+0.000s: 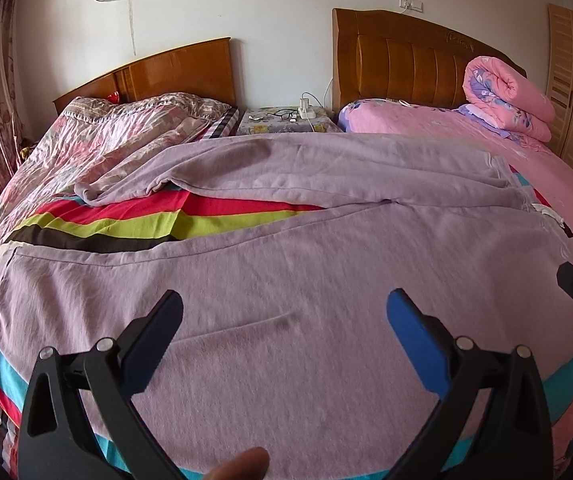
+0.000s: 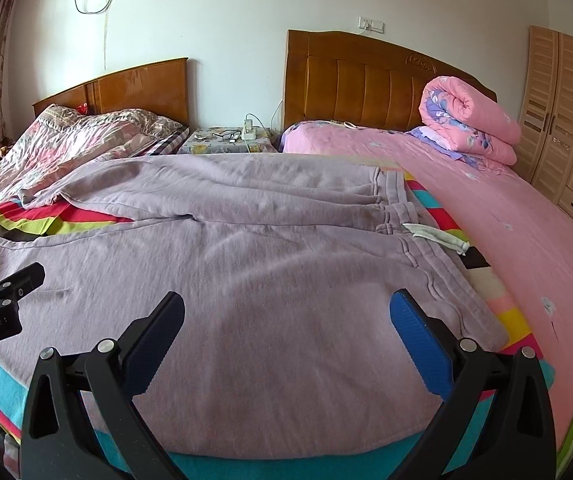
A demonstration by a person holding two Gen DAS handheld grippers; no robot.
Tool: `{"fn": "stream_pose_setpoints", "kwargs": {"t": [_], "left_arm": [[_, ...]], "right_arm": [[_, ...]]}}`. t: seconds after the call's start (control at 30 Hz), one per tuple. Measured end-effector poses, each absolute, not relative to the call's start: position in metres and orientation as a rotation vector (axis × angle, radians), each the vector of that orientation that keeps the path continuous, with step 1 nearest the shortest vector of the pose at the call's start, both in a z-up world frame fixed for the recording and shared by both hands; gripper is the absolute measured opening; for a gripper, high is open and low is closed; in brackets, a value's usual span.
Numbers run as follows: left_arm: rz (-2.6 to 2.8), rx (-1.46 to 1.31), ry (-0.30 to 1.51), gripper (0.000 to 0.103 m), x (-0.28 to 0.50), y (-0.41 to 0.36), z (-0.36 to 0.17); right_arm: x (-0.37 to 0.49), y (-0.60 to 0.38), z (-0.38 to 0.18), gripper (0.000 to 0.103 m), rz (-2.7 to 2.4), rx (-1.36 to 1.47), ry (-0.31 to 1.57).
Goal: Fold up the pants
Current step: 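Grasp the edge of the lavender sweatpants leg with the right gripper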
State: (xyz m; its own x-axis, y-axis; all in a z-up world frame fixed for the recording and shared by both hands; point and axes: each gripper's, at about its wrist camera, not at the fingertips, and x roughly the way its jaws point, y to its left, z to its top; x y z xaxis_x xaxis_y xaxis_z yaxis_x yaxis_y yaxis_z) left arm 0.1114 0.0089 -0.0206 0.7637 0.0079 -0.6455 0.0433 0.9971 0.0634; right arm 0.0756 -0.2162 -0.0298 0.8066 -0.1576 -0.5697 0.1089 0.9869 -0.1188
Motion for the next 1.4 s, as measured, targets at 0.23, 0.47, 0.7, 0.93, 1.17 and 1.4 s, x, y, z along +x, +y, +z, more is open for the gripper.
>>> {"fn": "stream_pose_setpoints", "kwargs": {"t": [0.23,0.47,0.7,0.93,1.17,1.4], "left_arm": [[0.072,0.081,0.669,0.102,0.174,0.020,0.001],[-0.053,-0.166,0.853,0.102,0.236,0.045,-0.030],[-0.145,-0.328,0.815,0.102,0.248,0.060,-0.041],[-0.110,-0.316,0.808,0.102,0.259,0.071,-0.044],[-0.095,-0.322,0.809,0.102,0.256,0.074,-0.048],[-0.083,-0.317,0.737,0.102,0.235,0.086,-0.024]], "right_arm": [[0.169,-0.244,0.004,0.099,0.044,-0.127,0.654],[0.357,-0.264,-0.024,0.099,0.365,-0.194,0.794],[0.501,-0.264,-0.057,0.083,0.521,-0.191,0.913],[0.524,-0.233,-0.082,0.063,0.659,-0.329,0.989],[0.491,-0.222,-0.072,0.017,0.611,-0.399,0.944],[0.330,-0.195,-0.001,0.013,0.454,-0.505,0.588]]}}
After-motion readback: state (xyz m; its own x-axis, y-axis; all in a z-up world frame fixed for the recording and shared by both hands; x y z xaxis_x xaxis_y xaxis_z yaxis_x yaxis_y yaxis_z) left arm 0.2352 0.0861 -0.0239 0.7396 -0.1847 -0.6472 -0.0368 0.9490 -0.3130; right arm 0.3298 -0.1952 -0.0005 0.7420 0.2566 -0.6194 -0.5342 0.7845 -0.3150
